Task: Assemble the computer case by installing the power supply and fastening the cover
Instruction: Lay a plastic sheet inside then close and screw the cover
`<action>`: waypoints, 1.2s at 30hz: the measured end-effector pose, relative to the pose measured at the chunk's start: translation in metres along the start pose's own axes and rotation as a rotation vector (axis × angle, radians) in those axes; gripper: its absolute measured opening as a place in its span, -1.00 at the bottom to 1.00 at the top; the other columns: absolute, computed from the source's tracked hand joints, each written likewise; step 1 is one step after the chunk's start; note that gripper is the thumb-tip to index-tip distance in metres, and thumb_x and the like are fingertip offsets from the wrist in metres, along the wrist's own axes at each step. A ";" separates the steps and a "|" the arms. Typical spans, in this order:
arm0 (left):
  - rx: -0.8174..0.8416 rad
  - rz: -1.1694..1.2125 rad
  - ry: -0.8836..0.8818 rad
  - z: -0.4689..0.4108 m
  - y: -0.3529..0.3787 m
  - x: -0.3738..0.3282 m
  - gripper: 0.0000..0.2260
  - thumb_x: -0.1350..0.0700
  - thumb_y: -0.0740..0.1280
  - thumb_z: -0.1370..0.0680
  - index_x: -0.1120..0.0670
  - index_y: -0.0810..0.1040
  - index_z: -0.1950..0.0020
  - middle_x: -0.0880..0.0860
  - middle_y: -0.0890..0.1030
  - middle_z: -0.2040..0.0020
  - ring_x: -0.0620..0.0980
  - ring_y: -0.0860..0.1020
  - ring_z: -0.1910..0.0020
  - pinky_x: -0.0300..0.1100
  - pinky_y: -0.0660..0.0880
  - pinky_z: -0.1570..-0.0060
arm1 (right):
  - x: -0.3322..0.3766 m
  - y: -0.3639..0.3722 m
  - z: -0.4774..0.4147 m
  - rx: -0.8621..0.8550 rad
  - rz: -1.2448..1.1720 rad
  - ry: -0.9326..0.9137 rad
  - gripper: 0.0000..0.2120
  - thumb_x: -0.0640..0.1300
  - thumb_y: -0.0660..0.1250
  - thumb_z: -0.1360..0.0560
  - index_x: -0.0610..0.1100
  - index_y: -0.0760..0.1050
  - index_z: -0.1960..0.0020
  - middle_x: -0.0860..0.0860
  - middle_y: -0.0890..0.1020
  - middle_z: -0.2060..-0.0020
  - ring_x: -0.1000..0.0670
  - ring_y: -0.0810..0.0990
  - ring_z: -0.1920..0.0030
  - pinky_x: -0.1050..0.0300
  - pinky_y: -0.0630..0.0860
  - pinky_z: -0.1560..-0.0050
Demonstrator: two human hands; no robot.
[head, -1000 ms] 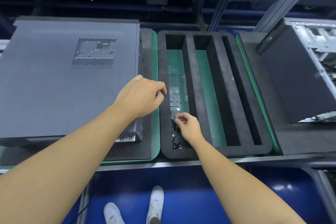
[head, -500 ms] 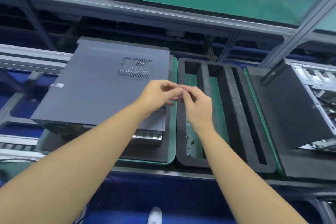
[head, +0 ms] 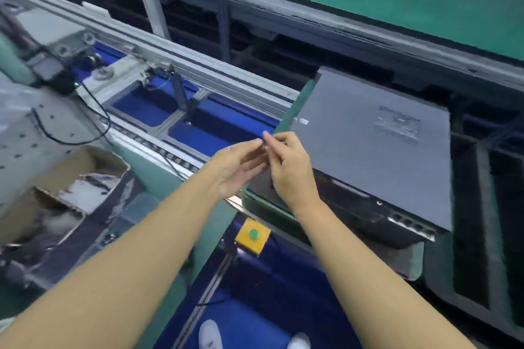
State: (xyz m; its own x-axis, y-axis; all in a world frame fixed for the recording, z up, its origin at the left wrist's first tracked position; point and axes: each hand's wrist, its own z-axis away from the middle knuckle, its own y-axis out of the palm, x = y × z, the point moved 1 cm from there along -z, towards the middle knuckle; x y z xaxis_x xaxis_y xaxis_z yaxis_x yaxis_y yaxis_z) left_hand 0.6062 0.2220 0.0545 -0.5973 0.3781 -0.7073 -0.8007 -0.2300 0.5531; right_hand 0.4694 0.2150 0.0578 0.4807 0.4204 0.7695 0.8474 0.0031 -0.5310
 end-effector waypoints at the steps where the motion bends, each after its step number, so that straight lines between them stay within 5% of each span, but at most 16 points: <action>1: -0.063 0.017 0.024 0.003 -0.026 -0.011 -0.91 0.21 0.32 -0.61 0.18 0.61 0.01 0.07 0.70 0.15 -0.02 0.69 0.13 -0.17 0.64 0.00 | 0.006 0.029 0.002 0.046 0.010 0.019 -0.70 -0.32 0.27 -0.66 -0.32 0.55 -0.37 -0.10 0.54 -0.07 0.12 0.49 -0.02 0.37 0.40 -0.13; 7: -0.356 -0.055 0.078 0.016 -0.176 -0.049 -0.95 0.30 0.35 -0.58 0.22 0.55 -0.03 0.08 0.65 0.20 -0.07 0.63 0.24 -0.25 0.63 0.15 | -0.002 0.193 0.032 0.650 0.159 0.593 -0.59 0.00 0.30 -0.65 -0.25 0.43 -0.37 -0.23 0.56 -0.28 -0.21 0.58 -0.17 0.03 0.48 -0.13; 9: -0.422 -0.061 0.083 0.018 -0.213 -0.047 -0.95 0.32 0.33 -0.59 0.21 0.52 -0.03 0.09 0.64 0.20 -0.06 0.62 0.24 -0.25 0.63 0.17 | -0.008 0.232 0.044 0.750 0.186 0.695 -0.41 0.16 0.42 -0.56 -0.25 0.37 -0.34 -0.20 0.53 -0.27 -0.21 0.56 -0.21 -0.02 0.50 -0.18; 12: -0.505 -0.059 0.076 0.019 -0.254 -0.038 -0.92 0.33 0.33 -0.59 0.19 0.50 -0.01 0.12 0.62 0.18 -0.02 0.63 0.22 -0.20 0.62 0.16 | -0.018 0.273 0.064 0.907 0.301 0.776 -0.03 0.25 0.54 -0.44 -0.25 0.15 -0.57 -0.22 0.39 -0.45 -0.25 0.40 -0.45 -0.10 0.42 -0.40; 20: -0.568 -0.058 -0.020 0.016 -0.308 -0.005 -0.95 0.25 0.37 -0.59 0.21 0.56 -0.03 0.08 0.60 0.23 -0.04 0.59 0.22 -0.20 0.62 0.13 | -0.042 0.291 0.089 0.844 0.246 0.825 -0.41 -0.07 0.49 -0.46 -0.21 0.30 -0.36 -0.20 0.48 -0.27 -0.24 0.51 -0.24 -0.09 0.53 -0.23; 26: -0.567 0.003 -0.060 -0.002 -0.310 0.008 -0.93 0.24 0.36 -0.59 0.23 0.58 -0.04 0.10 0.59 0.16 -0.02 0.59 0.17 -0.14 0.59 0.03 | -0.048 0.236 0.094 0.944 -0.187 0.859 -0.56 -0.20 0.37 -0.50 -0.09 0.33 -0.32 -0.16 0.62 0.04 0.03 0.60 0.42 0.18 0.54 0.42; 30: -0.533 0.087 -0.103 -0.017 -0.292 0.013 -0.82 0.19 0.32 -0.62 0.20 0.50 -0.21 0.08 0.60 0.01 0.05 0.56 -0.11 -0.05 0.44 -0.30 | -0.053 0.195 0.098 0.994 -0.215 0.745 -0.49 -0.09 0.46 -0.45 0.12 0.32 -0.31 -0.09 0.68 -0.09 -0.01 0.65 0.25 0.13 0.56 0.31; 36: -0.347 0.211 -0.173 -0.022 -0.244 0.024 -0.83 0.17 0.27 -0.64 0.19 0.57 0.10 0.10 0.68 0.10 0.00 0.61 -0.06 -0.10 0.42 -0.27 | -0.064 0.150 0.101 0.934 -0.251 0.680 -0.31 -0.03 0.54 -0.41 0.32 0.29 -0.40 0.00 0.70 -0.11 -0.13 0.71 -0.01 -0.10 0.66 0.03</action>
State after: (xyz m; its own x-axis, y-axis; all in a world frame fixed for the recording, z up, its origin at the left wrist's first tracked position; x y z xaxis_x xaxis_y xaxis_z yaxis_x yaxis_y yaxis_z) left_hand 0.7859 0.2678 -0.1072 -0.7563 0.4283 -0.4946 -0.6480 -0.5947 0.4758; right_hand 0.5427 0.2801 -0.1074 0.5848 -0.2548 0.7701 0.5773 0.7977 -0.1744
